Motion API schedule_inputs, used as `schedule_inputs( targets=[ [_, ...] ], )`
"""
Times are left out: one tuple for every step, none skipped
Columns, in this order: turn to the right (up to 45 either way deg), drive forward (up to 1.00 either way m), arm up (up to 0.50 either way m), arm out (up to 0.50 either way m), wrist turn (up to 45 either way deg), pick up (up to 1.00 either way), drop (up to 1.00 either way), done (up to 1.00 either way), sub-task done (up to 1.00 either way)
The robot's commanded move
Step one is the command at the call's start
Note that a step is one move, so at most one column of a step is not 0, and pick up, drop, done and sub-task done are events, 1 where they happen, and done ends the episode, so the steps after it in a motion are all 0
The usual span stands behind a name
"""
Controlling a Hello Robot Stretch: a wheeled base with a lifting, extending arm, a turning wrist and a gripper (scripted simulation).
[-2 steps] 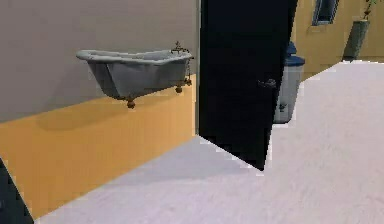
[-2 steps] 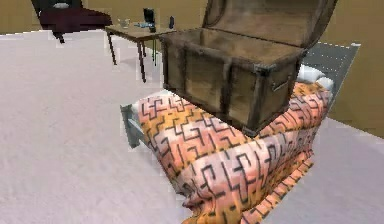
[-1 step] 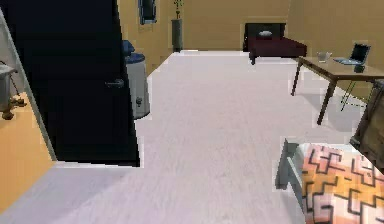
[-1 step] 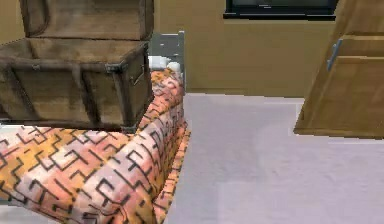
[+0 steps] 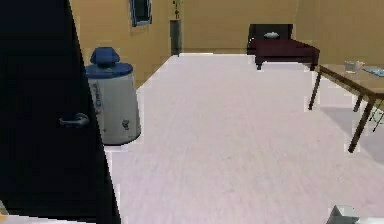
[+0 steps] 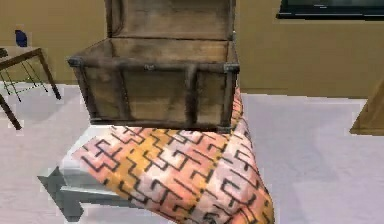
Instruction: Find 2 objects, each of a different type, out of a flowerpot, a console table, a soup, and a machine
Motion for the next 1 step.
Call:
schedule_inputs(
  targets=[
    [12.0,0.00,0.00,0.00,0.0,0.00,0.00,0.00,0.00]
  ],
)
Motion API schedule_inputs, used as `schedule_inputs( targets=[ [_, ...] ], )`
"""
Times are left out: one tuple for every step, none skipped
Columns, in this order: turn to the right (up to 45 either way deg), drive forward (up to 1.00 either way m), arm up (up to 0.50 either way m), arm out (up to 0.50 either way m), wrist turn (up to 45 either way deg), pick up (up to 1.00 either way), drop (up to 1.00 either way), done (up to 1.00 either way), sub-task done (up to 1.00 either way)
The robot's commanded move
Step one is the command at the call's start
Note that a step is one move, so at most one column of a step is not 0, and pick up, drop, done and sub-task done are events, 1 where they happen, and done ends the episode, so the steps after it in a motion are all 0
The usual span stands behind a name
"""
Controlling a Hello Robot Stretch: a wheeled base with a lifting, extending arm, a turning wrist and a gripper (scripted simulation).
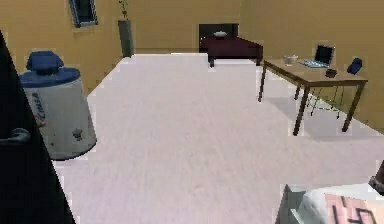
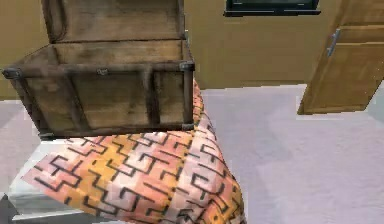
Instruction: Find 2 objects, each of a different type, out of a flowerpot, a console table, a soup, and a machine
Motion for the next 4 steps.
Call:
schedule_inputs(
  targets=[
    [0.0,1.00,0.00,0.00,0.0,0.00,0.00,0.00,0.00],
    [12.0,0.00,0.00,0.00,0.0,0.00,0.00,0.00,0.00],
    [0.0,0.10,0.00,0.00,0.0,0.00,0.00,0.00,0.00],
    [21.0,0.00,0.00,0.00,0.0,0.00,0.00,0.00,0.00]
  ],
)
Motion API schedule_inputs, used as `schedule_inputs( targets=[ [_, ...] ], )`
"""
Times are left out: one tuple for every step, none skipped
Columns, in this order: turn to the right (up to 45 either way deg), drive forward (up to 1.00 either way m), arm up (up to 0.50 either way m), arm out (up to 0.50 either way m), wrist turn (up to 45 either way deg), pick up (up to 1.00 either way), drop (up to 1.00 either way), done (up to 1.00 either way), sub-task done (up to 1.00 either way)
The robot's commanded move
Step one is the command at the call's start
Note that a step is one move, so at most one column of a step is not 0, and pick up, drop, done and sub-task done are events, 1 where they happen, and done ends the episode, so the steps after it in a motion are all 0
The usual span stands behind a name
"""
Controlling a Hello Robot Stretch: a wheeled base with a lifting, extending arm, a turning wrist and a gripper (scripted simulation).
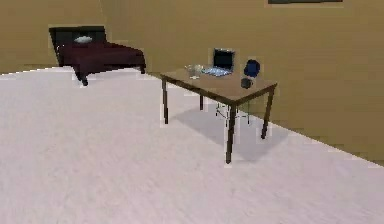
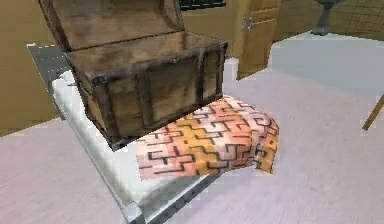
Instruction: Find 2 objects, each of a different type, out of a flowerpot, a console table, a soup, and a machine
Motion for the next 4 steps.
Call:
schedule_inputs(
  targets=[
    [0.0,1.00,0.00,0.00,0.0,0.00,0.00,0.00,0.00],
    [0.0,0.40,0.00,0.00,0.0,0.00,0.00,0.00,0.00],
    [12.0,0.00,0.00,0.00,0.0,0.00,0.00,0.00,0.00],
    [0.0,0.00,0.00,0.00,0.0,0.00,0.00,1.00,0.00]
  ],
)
